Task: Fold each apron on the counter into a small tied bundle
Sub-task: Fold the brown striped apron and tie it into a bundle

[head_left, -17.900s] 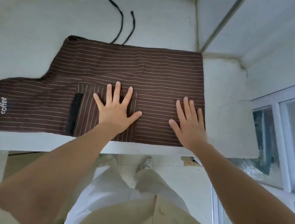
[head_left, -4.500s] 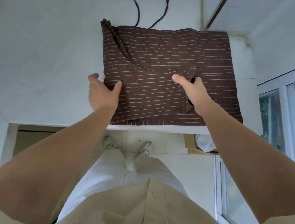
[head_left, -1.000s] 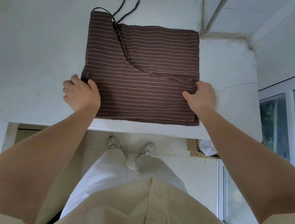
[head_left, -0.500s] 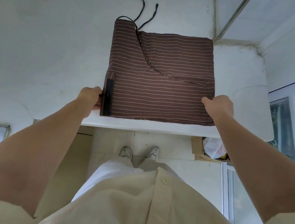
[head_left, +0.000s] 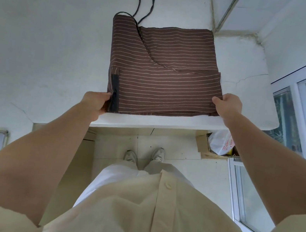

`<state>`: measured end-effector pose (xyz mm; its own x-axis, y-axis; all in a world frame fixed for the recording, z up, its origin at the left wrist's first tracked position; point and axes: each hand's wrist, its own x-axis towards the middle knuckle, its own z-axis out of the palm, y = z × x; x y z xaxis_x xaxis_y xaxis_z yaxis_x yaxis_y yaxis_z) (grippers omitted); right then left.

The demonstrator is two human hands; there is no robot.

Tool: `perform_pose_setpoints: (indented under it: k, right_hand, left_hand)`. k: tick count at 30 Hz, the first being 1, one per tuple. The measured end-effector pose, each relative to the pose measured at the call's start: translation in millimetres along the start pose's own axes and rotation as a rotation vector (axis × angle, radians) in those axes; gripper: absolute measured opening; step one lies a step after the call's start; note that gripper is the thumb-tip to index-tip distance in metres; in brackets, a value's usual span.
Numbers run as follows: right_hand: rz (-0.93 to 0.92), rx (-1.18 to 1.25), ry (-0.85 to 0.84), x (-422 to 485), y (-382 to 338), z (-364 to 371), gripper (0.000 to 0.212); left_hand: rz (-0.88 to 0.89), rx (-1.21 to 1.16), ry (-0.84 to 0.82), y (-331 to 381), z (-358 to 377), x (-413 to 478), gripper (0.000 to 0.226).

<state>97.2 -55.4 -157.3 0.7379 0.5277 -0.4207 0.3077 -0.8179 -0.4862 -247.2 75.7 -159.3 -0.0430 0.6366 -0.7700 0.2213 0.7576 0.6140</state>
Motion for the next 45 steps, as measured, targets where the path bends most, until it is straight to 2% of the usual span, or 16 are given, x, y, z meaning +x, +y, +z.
perform_pose_setpoints:
  k: [3,6,9,12,15,17,19,21,23,25,27,33,35,40,43,45]
  right_hand:
    - [-0.020,-0.063,0.008,-4.0,6.1,2.1,0.035]
    - [-0.029,-0.119,-0.028,-7.1,11.4,8.7,0.023]
    - [-0.054,-0.101,-0.003,-10.1,10.2,9.5,0.023]
    - [-0.063,-0.131,0.043,-10.0,13.6,9.9,0.037]
    - [-0.065,-0.147,0.066,-12.6,12.5,11.6,0.020]
    - [-0.167,-0.184,0.150,-14.8,7.8,14.0,0.048]
    - [-0.380,-0.252,0.222,-22.9,-3.2,18.8,0.063]
    - [-0.591,-0.324,0.150,-32.3,-14.2,29.7,0.070]
    - [-0.709,-0.464,-0.045,-36.3,-14.6,46.5,0.072]
    - [-0.697,-0.604,-0.217,-38.0,-3.6,60.6,0.069]
    - [-0.661,-0.674,-0.264,-37.7,9.2,63.3,0.070]
    - [-0.773,-0.728,-0.277,-27.1,22.9,50.5,0.110]
    - [-0.818,-0.768,-0.264,-22.4,28.7,44.3,0.113]
    - [-0.889,-0.702,-0.243,-17.9,37.6,26.6,0.095]
    - [-0.985,-0.584,-0.181,-16.0,39.7,17.0,0.061]
    - [-1.020,-0.545,-0.153,-12.9,35.1,13.4,0.048]
  left_hand:
    - [0.185,0.310,0.236,-6.2,5.7,2.1,0.020]
    - [0.272,0.450,0.267,-10.7,8.9,-2.1,0.030]
    - [0.297,0.485,0.239,-10.7,8.3,-4.7,0.026]
    - [0.347,0.604,0.272,-10.7,4.7,-4.6,0.023]
    - [0.399,0.687,0.375,-13.4,9.5,-7.2,0.036]
    - [0.606,0.849,0.466,-15.9,14.5,-10.5,0.053]
    - [0.913,1.007,0.403,-18.0,20.0,-14.8,0.056]
    - [1.045,1.197,0.212,-20.6,28.0,-13.8,0.058]
    - [0.967,1.380,0.059,-28.1,34.5,-10.0,0.070]
    - [0.807,1.500,-0.031,-37.7,32.8,-5.5,0.089]
    - [0.769,1.602,-0.066,-44.3,23.8,-1.3,0.104]
    - [0.887,1.622,-0.118,-38.2,-5.9,-1.1,0.102]
    - [0.918,1.628,-0.143,-36.4,-15.4,-2.5,0.100]
    - [0.995,1.617,-0.135,-36.5,-21.9,-7.9,0.086]
    - [1.060,1.457,-0.116,-35.3,-23.1,-15.1,0.060]
    - [1.075,1.407,-0.092,-31.7,-19.4,-18.4,0.049]
